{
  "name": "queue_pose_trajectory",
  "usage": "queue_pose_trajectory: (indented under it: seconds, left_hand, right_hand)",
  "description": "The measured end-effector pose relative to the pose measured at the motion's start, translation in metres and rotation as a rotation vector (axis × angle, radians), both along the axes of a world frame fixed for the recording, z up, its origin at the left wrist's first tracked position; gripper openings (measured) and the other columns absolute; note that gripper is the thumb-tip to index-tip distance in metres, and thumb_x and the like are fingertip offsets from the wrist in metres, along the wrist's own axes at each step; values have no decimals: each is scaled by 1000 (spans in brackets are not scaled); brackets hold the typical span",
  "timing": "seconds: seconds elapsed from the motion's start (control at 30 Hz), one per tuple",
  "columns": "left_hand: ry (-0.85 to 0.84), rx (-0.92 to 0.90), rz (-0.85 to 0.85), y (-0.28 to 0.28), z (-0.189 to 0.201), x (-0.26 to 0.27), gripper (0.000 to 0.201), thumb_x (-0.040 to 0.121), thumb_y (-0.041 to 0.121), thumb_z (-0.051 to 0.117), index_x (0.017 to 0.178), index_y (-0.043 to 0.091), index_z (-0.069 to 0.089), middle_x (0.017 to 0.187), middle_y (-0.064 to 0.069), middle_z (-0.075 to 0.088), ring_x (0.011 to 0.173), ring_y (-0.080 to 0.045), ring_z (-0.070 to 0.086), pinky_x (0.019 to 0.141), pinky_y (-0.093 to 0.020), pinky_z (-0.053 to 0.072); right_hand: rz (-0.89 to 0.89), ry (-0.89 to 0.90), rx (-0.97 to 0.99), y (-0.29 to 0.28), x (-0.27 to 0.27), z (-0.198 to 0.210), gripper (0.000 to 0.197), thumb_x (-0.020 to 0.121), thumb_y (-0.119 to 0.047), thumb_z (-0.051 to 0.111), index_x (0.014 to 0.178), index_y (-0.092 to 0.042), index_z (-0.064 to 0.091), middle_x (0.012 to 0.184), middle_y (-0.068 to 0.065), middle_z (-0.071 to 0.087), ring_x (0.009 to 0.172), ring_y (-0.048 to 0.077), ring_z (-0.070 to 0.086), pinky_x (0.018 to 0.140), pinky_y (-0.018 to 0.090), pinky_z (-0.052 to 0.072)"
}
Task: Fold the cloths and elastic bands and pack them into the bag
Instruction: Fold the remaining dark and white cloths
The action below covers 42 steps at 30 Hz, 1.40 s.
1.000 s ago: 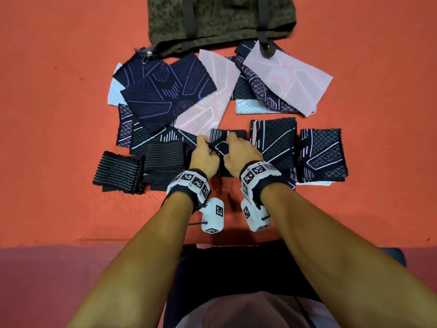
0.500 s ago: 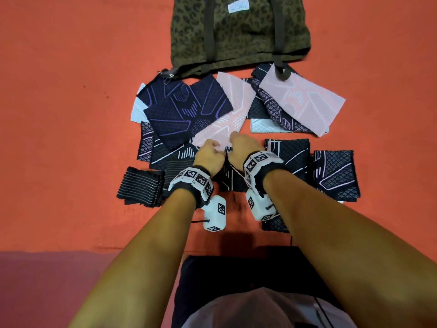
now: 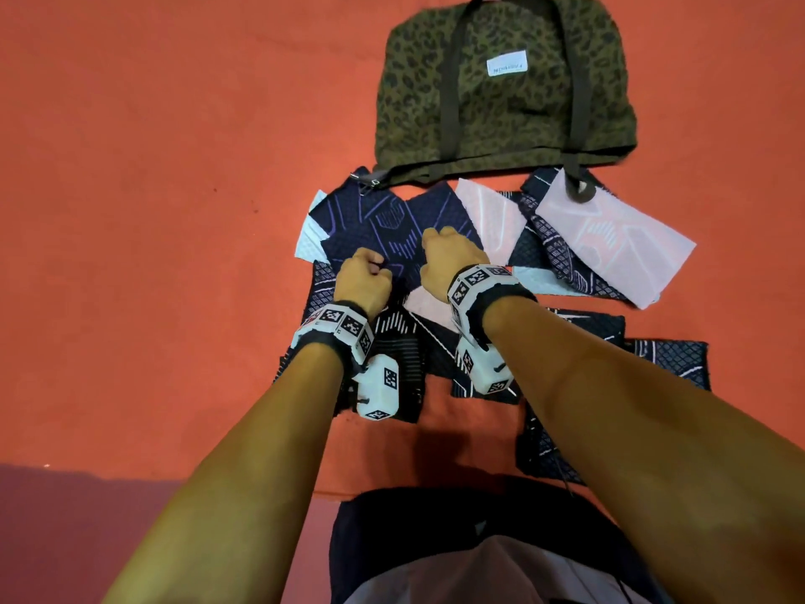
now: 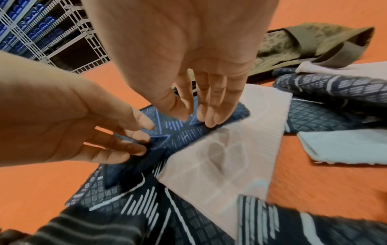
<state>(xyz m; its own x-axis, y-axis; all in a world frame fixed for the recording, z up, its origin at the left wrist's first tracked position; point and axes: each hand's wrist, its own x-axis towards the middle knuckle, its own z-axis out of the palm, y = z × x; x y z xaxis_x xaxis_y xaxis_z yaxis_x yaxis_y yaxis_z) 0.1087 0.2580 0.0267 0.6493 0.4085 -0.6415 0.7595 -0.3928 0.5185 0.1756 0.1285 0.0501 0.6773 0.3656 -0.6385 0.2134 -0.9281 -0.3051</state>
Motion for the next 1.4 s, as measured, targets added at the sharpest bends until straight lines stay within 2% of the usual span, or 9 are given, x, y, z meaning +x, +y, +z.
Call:
queue_pose_trajectory:
  seconds: [0.1, 0.27, 0.4, 0.47, 0.63, 0.77, 0.97, 1.17, 1.4]
  left_hand:
    - [-5, 15, 22, 18, -8, 6, 15, 87, 10, 54, 101, 16, 56, 106, -16, 64, 95, -33, 63, 82, -38, 51]
    - [15, 97, 75, 42, -23, 1, 21, 88, 14, 58, 109, 14, 57, 119, -17, 58, 99, -28, 59, 78, -25, 40]
    - [52, 91, 131, 45, -30, -10, 28, 90, 14, 56, 118, 12, 55, 127, -17, 50, 94, -15, 42, 80, -18, 33]
    - [68, 83, 170, 43, -32, -15, 30, 90, 14, 57, 120, 14, 54, 128, -16, 45, 92, -15, 39, 83, -19, 34]
    - [54, 75, 148, 39, -29, -13, 25, 85, 17, 62, 108, 20, 52, 123, -13, 54, 96, -27, 55, 83, -30, 43]
    - [41, 82, 143, 38, -26, -11, 22, 82, 18, 63, 100, 24, 51, 115, -11, 62, 100, -31, 62, 91, -42, 52]
    - [-33, 43, 161, 30, -12, -7, 22, 84, 18, 60, 98, 34, 53, 112, -4, 64, 97, -26, 63, 87, -37, 53]
    - [-162, 12, 99, 8, 6, -2, 26, 90, 4, 56, 111, 19, 59, 80, 5, 56, 66, -15, 54, 70, -31, 50]
    - [-222, -44, -15, -27, 21, -18, 32, 88, 2, 55, 113, 21, 60, 74, 8, 50, 64, -16, 54, 71, -34, 52]
  right_hand:
    - [-19, -7, -34, 10, 12, -6, 52, 90, -16, 59, 138, -8, 40, 140, 16, 38, 127, 36, 42, 95, 45, 46]
    - [-25, 17, -83, 15, 22, -19, 54, 85, -16, 62, 134, -7, 42, 143, 17, 30, 128, 38, 35, 101, 48, 43]
    - [-54, -8, -98, 10, 21, -24, 55, 83, -18, 64, 133, -8, 43, 145, 16, 25, 130, 36, 30, 98, 46, 45]
    - [-82, -40, -109, 6, 18, -25, 55, 83, -19, 65, 133, -10, 43, 146, 16, 22, 130, 37, 27, 94, 42, 45]
    - [-175, -45, -105, -5, 13, -26, 53, 83, -18, 66, 130, -11, 43, 146, 19, 19, 129, 39, 27, 88, 39, 44]
    - [-220, 14, -101, -7, 12, -22, 50, 87, -14, 63, 132, -8, 42, 137, 20, 31, 123, 38, 37, 75, 37, 41]
    - [-208, 44, -56, -11, 9, -10, 42, 90, -10, 58, 129, -7, 47, 124, 19, 47, 111, 37, 51, 82, 41, 48]
    - [-188, 62, -72, -26, -9, 10, 45, 91, -15, 58, 134, -12, 44, 129, 18, 46, 112, 37, 53, 80, 40, 45]
    - [-240, 16, -64, -65, -49, 24, 33, 87, -12, 56, 119, -10, 50, 117, 18, 53, 101, 36, 58, 78, 39, 50]
